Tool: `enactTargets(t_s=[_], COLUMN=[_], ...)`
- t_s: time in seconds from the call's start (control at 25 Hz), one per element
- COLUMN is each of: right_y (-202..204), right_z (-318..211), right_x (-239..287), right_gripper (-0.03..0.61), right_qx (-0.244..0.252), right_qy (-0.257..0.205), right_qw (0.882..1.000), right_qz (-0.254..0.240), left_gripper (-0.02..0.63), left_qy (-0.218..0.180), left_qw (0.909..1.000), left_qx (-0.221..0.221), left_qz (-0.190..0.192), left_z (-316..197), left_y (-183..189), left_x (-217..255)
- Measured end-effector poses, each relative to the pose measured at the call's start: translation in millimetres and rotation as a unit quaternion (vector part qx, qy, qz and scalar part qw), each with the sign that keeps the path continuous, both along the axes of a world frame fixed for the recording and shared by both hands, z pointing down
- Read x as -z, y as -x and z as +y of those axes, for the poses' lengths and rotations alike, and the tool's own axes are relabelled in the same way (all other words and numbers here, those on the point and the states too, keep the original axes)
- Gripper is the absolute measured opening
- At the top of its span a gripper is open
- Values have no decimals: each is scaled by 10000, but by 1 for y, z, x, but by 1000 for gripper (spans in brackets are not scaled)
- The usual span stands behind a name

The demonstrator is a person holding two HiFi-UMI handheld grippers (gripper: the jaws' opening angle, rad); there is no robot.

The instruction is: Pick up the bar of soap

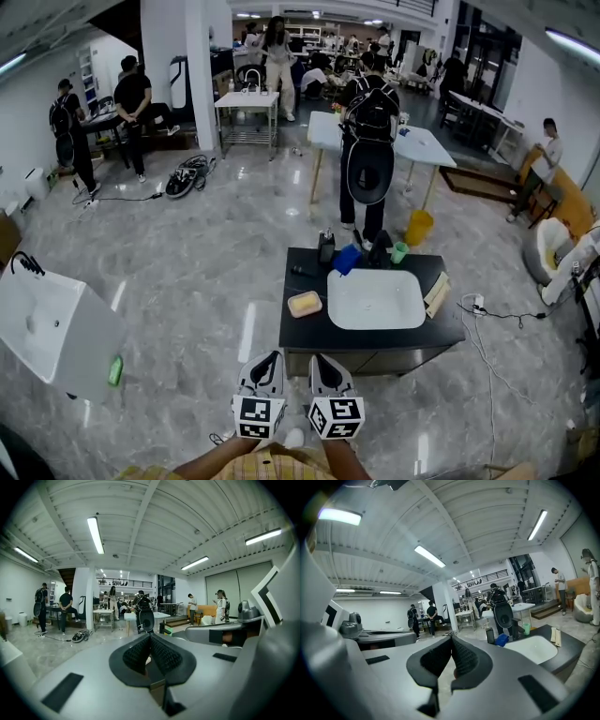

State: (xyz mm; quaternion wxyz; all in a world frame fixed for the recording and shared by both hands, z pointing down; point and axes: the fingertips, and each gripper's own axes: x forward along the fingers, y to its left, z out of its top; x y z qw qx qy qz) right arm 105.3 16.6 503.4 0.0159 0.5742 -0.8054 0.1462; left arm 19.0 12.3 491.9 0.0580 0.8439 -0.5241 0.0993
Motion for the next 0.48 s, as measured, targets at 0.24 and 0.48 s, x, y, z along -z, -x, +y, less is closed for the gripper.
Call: enactTargets(t_s=[0.24,0.48], right_y=[2,12], right_z=[-18,-40], right_x=[5,1], right_gripper=[20,20], right_qx=[72,158], right_qy=[34,161], right_qw=[10000,9997], right_qz=[-6,50], left_gripper=[12,12], left_qy=[58,58], left_qw=[10000,10000], left_qx=[30,31], left_qz=[-53,-2], left_z=[-16,-35], left_y=[-2,3], left_x=[3,5])
